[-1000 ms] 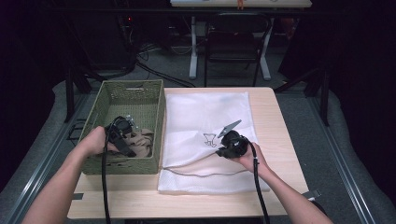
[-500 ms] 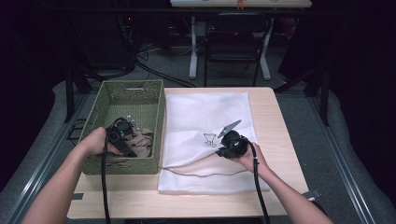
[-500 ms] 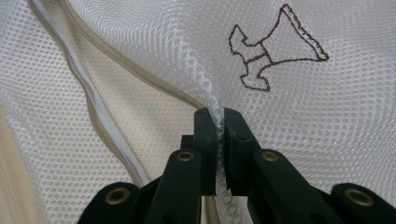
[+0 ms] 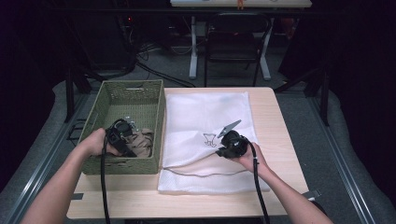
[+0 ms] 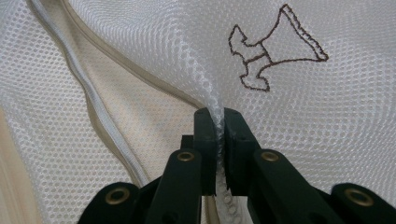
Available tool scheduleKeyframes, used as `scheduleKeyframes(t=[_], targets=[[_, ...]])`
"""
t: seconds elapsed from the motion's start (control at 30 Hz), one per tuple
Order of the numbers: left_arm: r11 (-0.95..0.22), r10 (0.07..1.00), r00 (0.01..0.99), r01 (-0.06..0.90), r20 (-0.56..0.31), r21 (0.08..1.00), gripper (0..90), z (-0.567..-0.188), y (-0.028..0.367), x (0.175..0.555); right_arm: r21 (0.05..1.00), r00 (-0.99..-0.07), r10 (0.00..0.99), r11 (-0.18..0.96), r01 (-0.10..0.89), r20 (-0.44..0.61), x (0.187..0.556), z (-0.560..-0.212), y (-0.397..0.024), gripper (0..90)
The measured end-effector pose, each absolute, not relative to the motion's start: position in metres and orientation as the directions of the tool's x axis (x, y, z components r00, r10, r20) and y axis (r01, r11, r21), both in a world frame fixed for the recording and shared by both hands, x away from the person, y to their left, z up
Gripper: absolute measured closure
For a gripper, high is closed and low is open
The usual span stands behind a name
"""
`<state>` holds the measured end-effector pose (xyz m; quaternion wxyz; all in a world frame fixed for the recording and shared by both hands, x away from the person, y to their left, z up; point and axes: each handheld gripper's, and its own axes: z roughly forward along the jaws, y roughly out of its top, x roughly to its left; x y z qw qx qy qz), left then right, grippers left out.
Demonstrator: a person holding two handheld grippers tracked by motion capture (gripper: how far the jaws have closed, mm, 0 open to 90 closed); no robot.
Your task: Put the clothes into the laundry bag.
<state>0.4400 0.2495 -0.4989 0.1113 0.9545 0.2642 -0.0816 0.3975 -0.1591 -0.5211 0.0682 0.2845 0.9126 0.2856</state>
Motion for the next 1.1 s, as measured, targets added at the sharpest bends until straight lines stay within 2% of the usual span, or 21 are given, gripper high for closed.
scheduleKeyframes(t=[0.2, 0.5, 0.9, 1.1], targets=[[-0.852, 0.458, 0.867, 0.491, -0.196, 0.180, 64.5, -0.4975, 0.2488, 0.4377, 0.561, -0.828, 0.559, 0.674, 0.481, 0.038, 0.3976, -0.5211, -0.1591, 85.5], [-0.840, 0.472, 0.867, 0.497, -0.158, 0.219, 67.9, -0.4935, 0.2521, 0.4367, 0.562, -0.827, 0.560, 0.673, 0.482, 0.038, 0.3974, -0.5207, -0.1591, 85.5], [-0.820, 0.512, 0.852, 0.524, -0.112, 0.232, 66.9, -0.4910, 0.2516, 0.4410, 0.561, -0.825, 0.565, 0.672, 0.484, 0.035, 0.3972, -0.5206, -0.1584, 85.5], [-0.820, 0.516, 0.850, 0.527, -0.109, 0.224, 60.8, -0.4920, 0.2518, 0.4417, 0.553, -0.822, 0.569, 0.673, 0.491, 0.038, 0.3968, -0.5209, -0.1576, 85.5]])
